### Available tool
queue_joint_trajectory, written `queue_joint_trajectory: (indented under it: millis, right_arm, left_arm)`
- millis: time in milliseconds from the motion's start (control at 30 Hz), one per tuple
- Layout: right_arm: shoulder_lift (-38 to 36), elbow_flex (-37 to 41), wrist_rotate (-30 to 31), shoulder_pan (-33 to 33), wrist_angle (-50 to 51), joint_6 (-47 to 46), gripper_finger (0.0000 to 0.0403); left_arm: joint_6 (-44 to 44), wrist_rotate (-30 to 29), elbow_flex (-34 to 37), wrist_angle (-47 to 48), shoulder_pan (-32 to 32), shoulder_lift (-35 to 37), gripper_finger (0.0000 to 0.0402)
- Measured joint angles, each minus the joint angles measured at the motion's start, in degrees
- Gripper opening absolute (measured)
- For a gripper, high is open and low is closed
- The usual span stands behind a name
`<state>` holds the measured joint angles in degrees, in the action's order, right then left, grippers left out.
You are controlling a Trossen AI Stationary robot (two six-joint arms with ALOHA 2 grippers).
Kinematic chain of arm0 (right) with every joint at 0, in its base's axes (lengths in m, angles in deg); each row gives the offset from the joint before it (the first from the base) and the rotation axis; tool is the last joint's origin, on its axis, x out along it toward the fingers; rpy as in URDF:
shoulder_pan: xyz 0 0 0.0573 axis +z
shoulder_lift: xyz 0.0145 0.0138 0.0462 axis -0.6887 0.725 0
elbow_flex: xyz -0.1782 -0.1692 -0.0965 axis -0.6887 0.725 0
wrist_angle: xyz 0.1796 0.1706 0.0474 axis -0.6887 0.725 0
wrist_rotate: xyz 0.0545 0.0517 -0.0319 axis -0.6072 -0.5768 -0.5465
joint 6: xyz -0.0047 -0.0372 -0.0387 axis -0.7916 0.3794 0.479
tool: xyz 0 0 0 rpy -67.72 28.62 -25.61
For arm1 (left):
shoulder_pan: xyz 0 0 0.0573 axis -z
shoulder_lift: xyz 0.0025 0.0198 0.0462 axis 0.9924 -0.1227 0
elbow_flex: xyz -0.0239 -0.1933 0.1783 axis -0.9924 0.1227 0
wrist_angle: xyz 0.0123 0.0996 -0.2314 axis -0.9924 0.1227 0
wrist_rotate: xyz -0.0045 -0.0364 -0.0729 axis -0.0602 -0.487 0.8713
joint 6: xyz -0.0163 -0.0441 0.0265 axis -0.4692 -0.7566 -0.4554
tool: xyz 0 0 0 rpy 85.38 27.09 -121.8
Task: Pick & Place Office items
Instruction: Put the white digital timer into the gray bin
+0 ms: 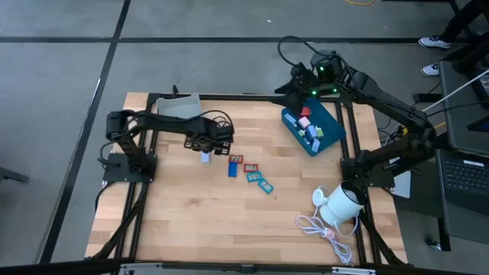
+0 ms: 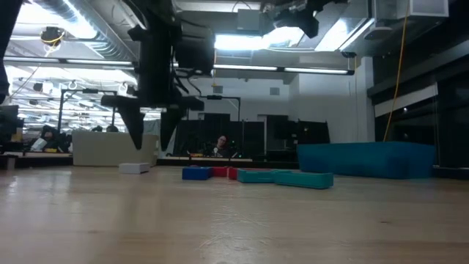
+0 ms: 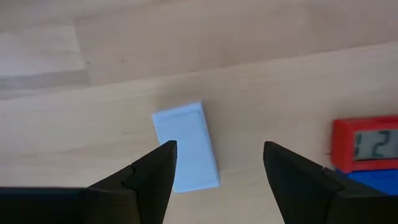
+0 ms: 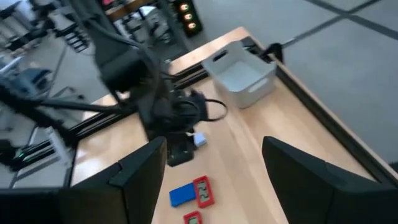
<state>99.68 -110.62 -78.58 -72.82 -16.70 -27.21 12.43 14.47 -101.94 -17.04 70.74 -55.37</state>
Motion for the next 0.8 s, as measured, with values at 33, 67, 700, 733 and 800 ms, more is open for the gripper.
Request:
queue_joint_trajectory:
  millis: [33, 67, 700, 733, 800]
  right_arm:
    - [0.0, 0.0, -0.7, -0.14, 0.0, 0.47, 0.027]
    - [0.0, 0.0, -1.35, -0.28, 0.0, 0.97, 0.027]
    - [-0.02, 0.0, -9.16, -0.66, 0.42, 4.01, 0.0271]
    - [-0.02, 0.0, -9.16, -0.69, 0.42, 4.01, 0.0271]
    - [-0.02, 0.0, -9.16, -0.67, 0.46, 4.01, 0.0271]
  left_arm:
    - [-0.03, 0.25, 0.0, 0.0, 0.02, -0.45, 0.0236]
    - [-0.41, 0.54, -0.01, -0.07, 0.02, -0.78, 0.0239]
    - [-9.99, -1.66, -0.02, 5.23, 0.02, -1.1, 0.0322]
    - [-10.09, -1.71, -0.04, 4.98, 0.02, -1.16, 0.032]
    - [-10.42, -1.68, -0.04, 4.28, 0.02, -1.85, 0.0318]
